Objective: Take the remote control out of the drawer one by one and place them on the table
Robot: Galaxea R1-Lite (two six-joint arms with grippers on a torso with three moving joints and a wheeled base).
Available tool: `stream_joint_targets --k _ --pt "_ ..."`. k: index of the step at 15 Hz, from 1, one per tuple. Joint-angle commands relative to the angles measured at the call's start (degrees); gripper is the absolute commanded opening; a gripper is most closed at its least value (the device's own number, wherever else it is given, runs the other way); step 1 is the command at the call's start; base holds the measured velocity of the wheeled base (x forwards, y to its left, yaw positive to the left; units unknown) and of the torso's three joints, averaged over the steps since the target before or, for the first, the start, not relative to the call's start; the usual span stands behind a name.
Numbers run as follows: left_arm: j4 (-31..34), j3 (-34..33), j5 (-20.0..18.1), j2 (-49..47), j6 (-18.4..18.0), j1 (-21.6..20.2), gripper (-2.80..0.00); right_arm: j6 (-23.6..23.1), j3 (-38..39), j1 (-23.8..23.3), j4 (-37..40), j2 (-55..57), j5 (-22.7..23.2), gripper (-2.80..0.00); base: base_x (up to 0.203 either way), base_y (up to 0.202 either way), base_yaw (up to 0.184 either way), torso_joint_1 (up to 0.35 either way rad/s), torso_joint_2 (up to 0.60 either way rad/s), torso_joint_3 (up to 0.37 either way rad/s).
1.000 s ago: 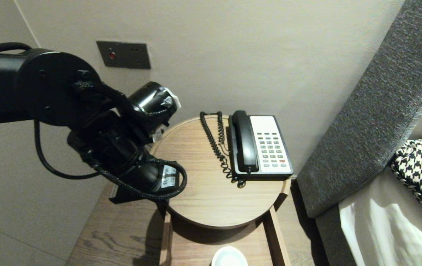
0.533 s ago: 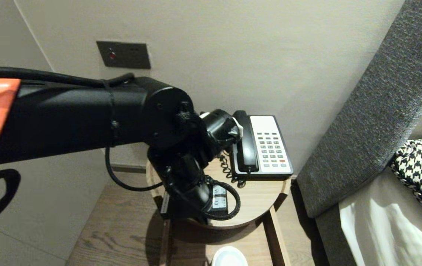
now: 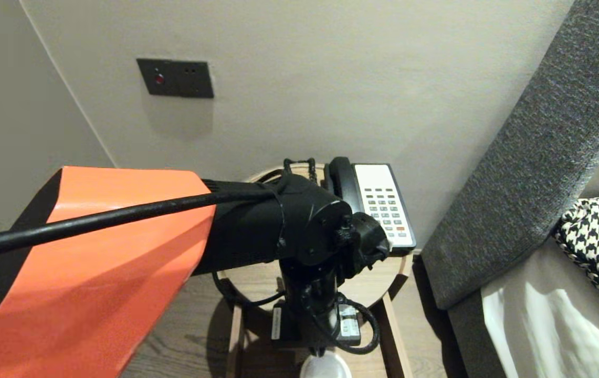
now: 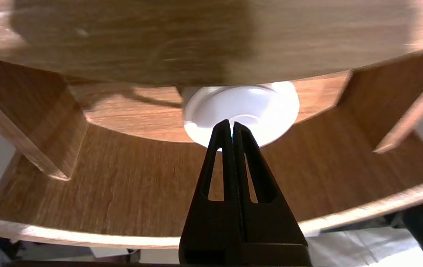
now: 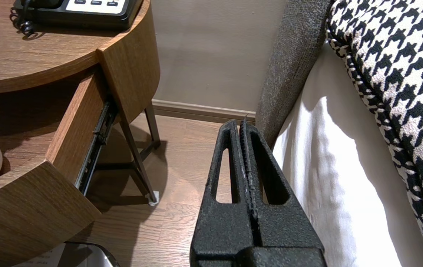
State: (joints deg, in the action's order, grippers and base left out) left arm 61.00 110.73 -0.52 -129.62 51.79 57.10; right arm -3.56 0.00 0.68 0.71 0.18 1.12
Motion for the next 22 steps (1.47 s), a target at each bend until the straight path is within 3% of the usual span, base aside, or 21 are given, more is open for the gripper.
stream_joint_targets --k 1,4,7,16,17,22 --pt "1.22 0.02 0.17 -0.28 0.6 0.47 -2.8 -0.05 0.0 0.02 0.0 0.08 0.11 -2.8 0.0 0.0 0.0 0.0 0.0 0.0" --pt "1.41 0.02 1.75 -0.02 0.86 1.08 -2.8 -0.05 0.0 0.02 0.0 0.08 0.02 -2.8 0.0 0.0 0.0 0.0 0.0 0.0" --pt "1.07 0.02 8.85 -0.54 1.65 2.0 -2.8 -0.05 0.0 0.02 0.04 0.08 0.02 -2.8 0.0 0.0 0.0 0.0 0.0 0.0" --pt "1.83 -0.52 9.67 1.38 4.77 7.23 -2.8 -0.05 0.0 0.02 0.0 0.08 0.02 -2.8 0.0 0.0 0.0 0.0 0.0 0.0" --pt "1.91 -1.17 9.81 1.47 4.91 7.68 0.0 -0.05 0.0 0.02 0.0 0.08 0.04 -2.8 0.0 0.0 0.0 0.0 0.0 0.0" --pt "0.89 -0.51 11.69 0.42 5.0 9.17 0.0 -0.05 0.0 0.02 0.0 0.08 0.03 -2.8 0.0 0.0 0.0 0.0 0.0 0.0"
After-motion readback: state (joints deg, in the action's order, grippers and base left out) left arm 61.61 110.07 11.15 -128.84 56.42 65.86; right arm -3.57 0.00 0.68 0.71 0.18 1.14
